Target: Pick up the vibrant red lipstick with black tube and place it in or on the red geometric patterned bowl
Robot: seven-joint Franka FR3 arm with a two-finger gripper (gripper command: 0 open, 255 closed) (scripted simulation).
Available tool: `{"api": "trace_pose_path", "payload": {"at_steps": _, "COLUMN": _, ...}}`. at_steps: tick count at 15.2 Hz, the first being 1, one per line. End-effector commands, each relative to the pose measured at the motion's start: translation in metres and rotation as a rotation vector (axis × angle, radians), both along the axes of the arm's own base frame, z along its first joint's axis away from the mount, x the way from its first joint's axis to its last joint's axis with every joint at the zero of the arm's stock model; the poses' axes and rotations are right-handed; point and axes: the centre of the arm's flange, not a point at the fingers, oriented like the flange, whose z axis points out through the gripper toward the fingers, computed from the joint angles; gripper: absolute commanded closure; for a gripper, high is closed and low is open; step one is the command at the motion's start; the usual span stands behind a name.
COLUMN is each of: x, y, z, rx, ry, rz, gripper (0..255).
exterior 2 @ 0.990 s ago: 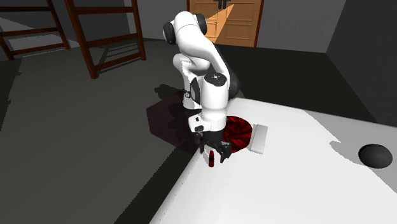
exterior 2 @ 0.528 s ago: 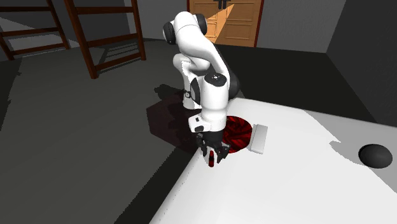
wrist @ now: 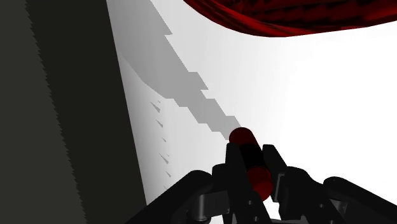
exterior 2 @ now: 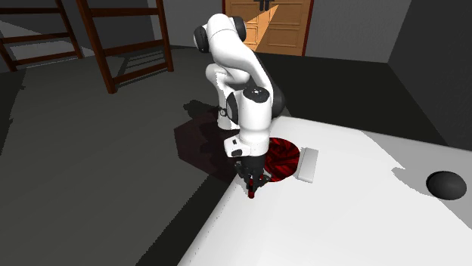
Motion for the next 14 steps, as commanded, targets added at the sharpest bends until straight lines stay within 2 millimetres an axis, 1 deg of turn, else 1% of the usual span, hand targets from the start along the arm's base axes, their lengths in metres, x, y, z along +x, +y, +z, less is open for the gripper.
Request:
{"api": "trace_pose_path", "payload": {"at_steps": 1, "x": 0.0, "y": 0.0, "z": 0.0, "rx": 0.0, "ry": 0.0, "rz": 0.0, "gripper": 255}}
{"api": "trace_pose_path", "payload": {"at_steps": 14, "x": 0.0, "y": 0.0, "z": 0.068, "rx": 0.0, "ry": 0.0, "rz": 0.0, "gripper": 255}}
